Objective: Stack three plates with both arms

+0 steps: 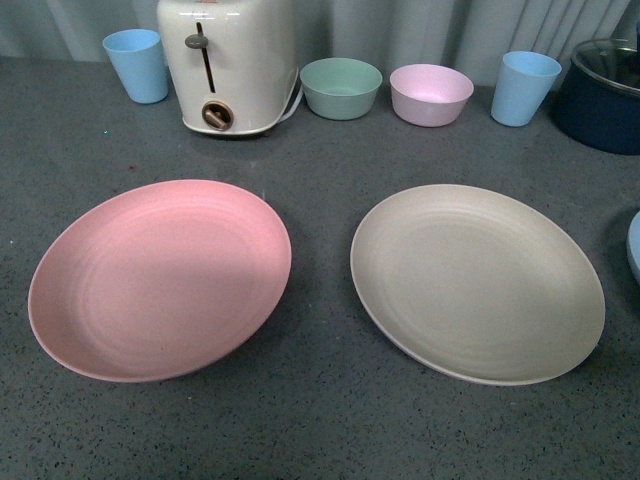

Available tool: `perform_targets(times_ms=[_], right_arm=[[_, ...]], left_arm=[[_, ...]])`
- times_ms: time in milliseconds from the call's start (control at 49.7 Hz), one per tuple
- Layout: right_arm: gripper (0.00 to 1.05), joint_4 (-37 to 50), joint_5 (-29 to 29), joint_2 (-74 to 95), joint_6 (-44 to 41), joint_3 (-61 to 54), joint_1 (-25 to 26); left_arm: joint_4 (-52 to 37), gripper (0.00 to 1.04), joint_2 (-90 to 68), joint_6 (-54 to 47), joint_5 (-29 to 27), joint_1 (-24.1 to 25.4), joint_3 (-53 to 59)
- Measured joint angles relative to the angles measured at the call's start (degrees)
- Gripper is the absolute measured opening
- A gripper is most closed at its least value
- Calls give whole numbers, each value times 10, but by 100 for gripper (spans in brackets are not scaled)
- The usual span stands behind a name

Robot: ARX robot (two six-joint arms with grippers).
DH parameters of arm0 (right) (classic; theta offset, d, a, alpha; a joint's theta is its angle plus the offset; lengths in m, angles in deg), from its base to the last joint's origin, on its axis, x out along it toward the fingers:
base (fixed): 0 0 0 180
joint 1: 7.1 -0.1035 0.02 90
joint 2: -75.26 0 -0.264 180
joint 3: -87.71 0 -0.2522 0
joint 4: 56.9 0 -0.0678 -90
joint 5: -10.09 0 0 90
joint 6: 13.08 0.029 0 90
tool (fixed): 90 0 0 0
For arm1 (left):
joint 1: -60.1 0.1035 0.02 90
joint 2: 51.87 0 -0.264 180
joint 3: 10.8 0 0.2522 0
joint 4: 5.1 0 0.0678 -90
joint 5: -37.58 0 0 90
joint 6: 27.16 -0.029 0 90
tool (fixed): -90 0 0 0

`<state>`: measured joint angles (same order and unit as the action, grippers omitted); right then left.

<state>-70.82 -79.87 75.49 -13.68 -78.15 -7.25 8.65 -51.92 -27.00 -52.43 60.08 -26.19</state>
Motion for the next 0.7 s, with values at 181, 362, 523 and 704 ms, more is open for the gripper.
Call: perform_targets(times_ms=[181,362,523,704], right_arm=[[97,0,0,0,0,0,0],[97,0,0,0,0,0,0],[97,0,0,0,0,0,0],[97,0,0,0,0,0,0]], left_arm=[[0,98,0,0,0,0,0],[0,98,0,0,0,0,0],[0,98,0,0,0,0,0],[0,98,0,0,0,0,0]])
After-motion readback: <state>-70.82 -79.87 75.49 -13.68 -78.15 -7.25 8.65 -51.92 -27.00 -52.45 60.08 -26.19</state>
